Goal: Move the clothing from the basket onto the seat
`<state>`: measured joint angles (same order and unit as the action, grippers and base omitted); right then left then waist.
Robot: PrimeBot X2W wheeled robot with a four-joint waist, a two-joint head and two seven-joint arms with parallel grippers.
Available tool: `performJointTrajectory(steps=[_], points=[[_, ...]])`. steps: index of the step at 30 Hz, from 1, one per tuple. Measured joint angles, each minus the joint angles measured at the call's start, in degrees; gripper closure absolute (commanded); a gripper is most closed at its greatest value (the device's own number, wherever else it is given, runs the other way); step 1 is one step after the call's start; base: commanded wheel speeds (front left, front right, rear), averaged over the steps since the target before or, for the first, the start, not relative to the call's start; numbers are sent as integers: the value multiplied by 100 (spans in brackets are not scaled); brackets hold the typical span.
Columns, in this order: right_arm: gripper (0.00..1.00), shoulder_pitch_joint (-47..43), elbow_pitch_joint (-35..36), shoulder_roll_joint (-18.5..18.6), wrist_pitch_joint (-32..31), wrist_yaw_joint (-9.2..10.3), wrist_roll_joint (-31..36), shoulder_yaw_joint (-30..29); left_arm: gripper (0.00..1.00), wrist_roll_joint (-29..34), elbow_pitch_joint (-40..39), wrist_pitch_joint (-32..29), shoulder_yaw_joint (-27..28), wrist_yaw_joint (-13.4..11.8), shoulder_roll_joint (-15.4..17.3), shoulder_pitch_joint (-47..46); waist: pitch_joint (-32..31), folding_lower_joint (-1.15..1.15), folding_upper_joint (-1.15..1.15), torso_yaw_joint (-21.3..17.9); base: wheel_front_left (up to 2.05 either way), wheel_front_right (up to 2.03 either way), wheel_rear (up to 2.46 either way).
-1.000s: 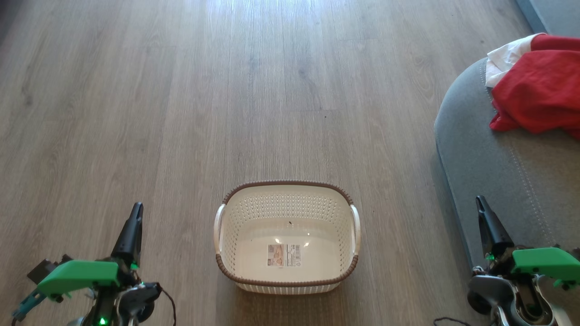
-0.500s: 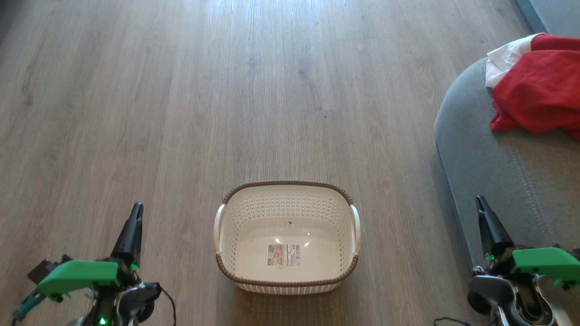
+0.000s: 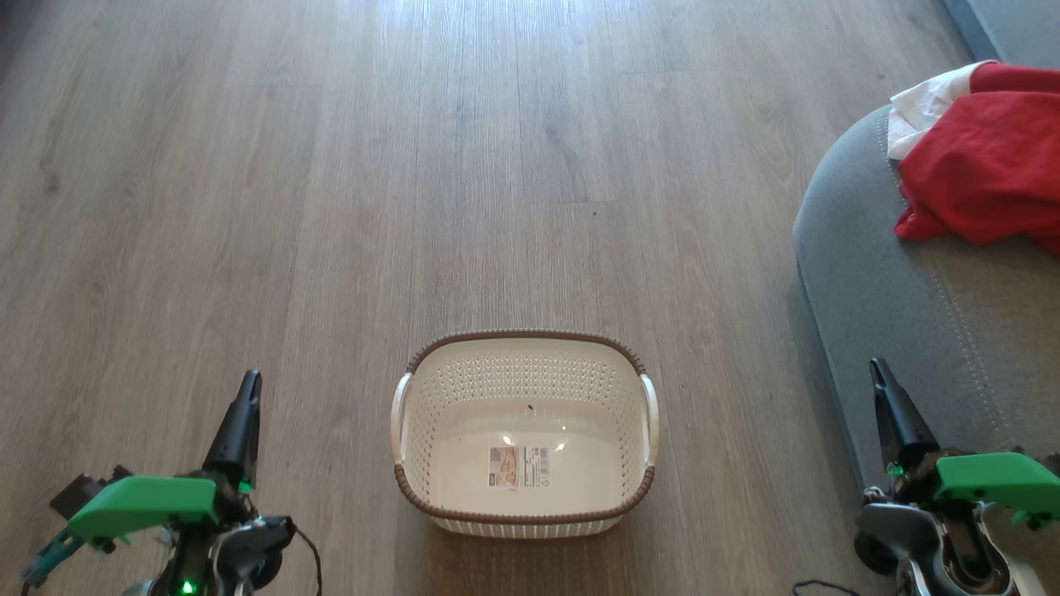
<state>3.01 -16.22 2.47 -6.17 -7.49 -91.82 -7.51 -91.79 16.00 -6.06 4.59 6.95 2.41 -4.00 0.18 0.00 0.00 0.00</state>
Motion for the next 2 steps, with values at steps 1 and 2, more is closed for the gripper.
performJointTrajectory(steps=[1, 2], points=[[100, 0, 0, 0, 0, 0, 0, 0, 100, 0, 0, 0, 0, 0, 0, 0, 0, 0, 0, 0, 0, 0, 0], [100, 0, 0, 0, 0, 0, 0, 0, 100, 0, 0, 0, 0, 0, 0, 0, 0, 0, 0, 0, 0, 0, 0]])
